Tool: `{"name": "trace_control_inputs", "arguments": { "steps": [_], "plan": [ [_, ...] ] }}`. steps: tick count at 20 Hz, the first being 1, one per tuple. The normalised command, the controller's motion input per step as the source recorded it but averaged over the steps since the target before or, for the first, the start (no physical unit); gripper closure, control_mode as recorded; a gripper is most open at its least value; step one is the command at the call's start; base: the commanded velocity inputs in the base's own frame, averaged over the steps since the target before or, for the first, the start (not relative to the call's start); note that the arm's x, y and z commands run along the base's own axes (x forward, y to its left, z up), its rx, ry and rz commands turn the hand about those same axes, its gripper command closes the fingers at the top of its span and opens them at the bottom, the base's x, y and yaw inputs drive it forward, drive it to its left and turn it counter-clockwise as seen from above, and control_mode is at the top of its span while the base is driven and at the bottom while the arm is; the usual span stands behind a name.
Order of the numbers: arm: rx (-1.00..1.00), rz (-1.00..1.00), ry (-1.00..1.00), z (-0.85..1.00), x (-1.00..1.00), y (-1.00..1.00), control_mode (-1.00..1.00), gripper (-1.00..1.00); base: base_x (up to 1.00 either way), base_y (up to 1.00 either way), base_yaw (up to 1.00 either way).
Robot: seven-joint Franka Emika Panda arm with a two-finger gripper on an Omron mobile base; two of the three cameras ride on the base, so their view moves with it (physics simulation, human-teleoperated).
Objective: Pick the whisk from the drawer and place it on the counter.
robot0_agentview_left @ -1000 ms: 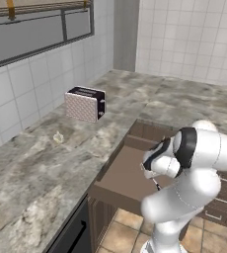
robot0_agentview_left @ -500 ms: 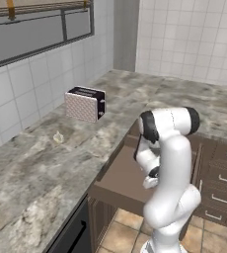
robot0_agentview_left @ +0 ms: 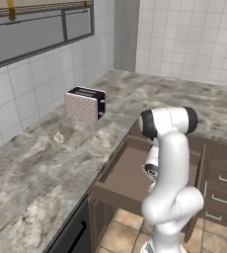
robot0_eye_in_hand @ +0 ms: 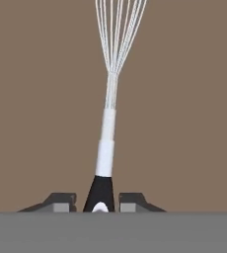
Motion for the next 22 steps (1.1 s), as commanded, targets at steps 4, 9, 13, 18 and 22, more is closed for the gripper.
{"name": "trace_control_inputs", "arguments": {
  "steps": [4, 9, 13, 18, 22],
  "plan": [
    [0.19, 0.01, -0.16, 0.84, -0.04, -0.32, -1.00, 1.00, 0.00, 0.00, 0.00],
    [0.20, 0.02, -0.32, 1.00, 0.00, -0.35, -1.00, 1.00, 0.00, 0.00, 0.00],
    [0.15, 0.00, -0.34, 1.00, 0.00, -0.25, -1.00, 1.00, 0.00, 0.00, 0.00],
    [0.13, 0.00, -0.41, 1.00, 0.05, -0.17, -1.00, 1.00, 0.00, 0.00, 0.00],
    [0.14, 0.00, -0.48, 1.00, 0.17, -0.13, -1.00, 1.00, 0.00, 0.00, 0.00]
  ]
}}
